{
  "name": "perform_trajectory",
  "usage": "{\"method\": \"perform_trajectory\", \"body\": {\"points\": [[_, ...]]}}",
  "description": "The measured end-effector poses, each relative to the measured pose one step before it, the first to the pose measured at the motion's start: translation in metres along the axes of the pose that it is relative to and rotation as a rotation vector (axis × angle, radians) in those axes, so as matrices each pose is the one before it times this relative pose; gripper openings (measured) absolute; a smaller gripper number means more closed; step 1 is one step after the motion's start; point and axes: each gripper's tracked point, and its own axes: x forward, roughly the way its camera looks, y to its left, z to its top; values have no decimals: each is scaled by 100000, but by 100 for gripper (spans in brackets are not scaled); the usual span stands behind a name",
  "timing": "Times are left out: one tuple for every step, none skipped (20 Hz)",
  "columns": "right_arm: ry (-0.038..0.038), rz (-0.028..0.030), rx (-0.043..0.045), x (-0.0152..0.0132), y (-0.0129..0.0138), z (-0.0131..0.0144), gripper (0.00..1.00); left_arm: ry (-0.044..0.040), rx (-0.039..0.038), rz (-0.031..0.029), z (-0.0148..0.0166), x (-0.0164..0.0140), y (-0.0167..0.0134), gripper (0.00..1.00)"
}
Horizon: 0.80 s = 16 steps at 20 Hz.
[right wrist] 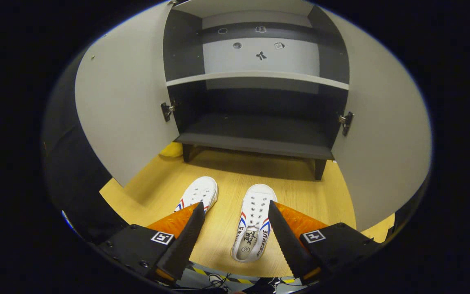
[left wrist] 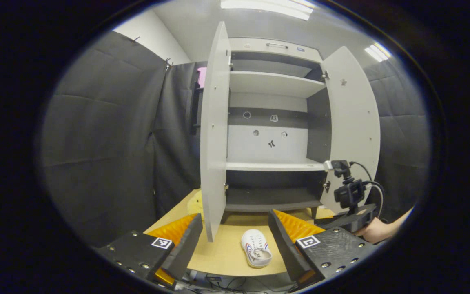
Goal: Grab one shoe with the right hand and put it into the shoe cabinet, grab the other shoe with the left hand and put it into the shoe cabinet; then close the right door with the right hand and the left door with the left hand.
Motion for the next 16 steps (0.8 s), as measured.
{"method": "perform_trajectory", "body": {"points": [[2416, 874, -1715, 1202, 333, -717, 98, 946, 93, 811, -269, 152, 282, 94], [2644, 198, -1346, 1172, 132, -670, 99, 868, 52, 882, -299, -63, 244, 94], [2588, -59, -1272, 1149, 90, -726, 99, 787, -24, 867, -188, -71, 300, 94], [2664, -402, -1087, 1008, 39, -678, 99, 536, -132, 818, -203, -164, 276, 94], [2772, -610, -1051, 989, -80, -865, 98, 397, -156, 863, -15, -154, 244, 94], [2304, -1293, -1378, 846, -227, -764, 98, 214, -211, 999, 31, -25, 339, 94], [2355, -2181, -2036, 814, -456, -659, 99, 161, -347, 895, -54, -111, -45, 94], [2654, -3298, -2726, 766, -654, -697, 99, 482, -476, 771, -300, -71, 71, 94], [3329, -3999, -3755, 725, -647, -1012, 100, 582, -413, 590, -131, -8, 85, 94], [2736, -1994, -4147, 421, -205, -758, 98, 431, -171, 648, -160, -27, 120, 94], [-853, -1995, -3559, 146, -71, 148, 100, 415, 87, 745, -95, 5, 131, 94], [-206, -1450, -1969, 2, 116, 39, 99, 313, 64, 660, -3, -123, 94, 94], [167, -1979, -1724, 225, -6, -196, 98, -43, 48, 825, 198, -121, 191, 94], [855, -1978, -1640, 296, -110, -348, 99, -484, -115, 935, 127, -26, 244, 94], [1107, -2215, -1754, 352, -66, -440, 98, -262, -208, 492, 254, 60, 142, 94], [731, -4636, -2833, 98, -547, -228, 98, 111, -214, 238, -70, -98, -58, 94]]}}
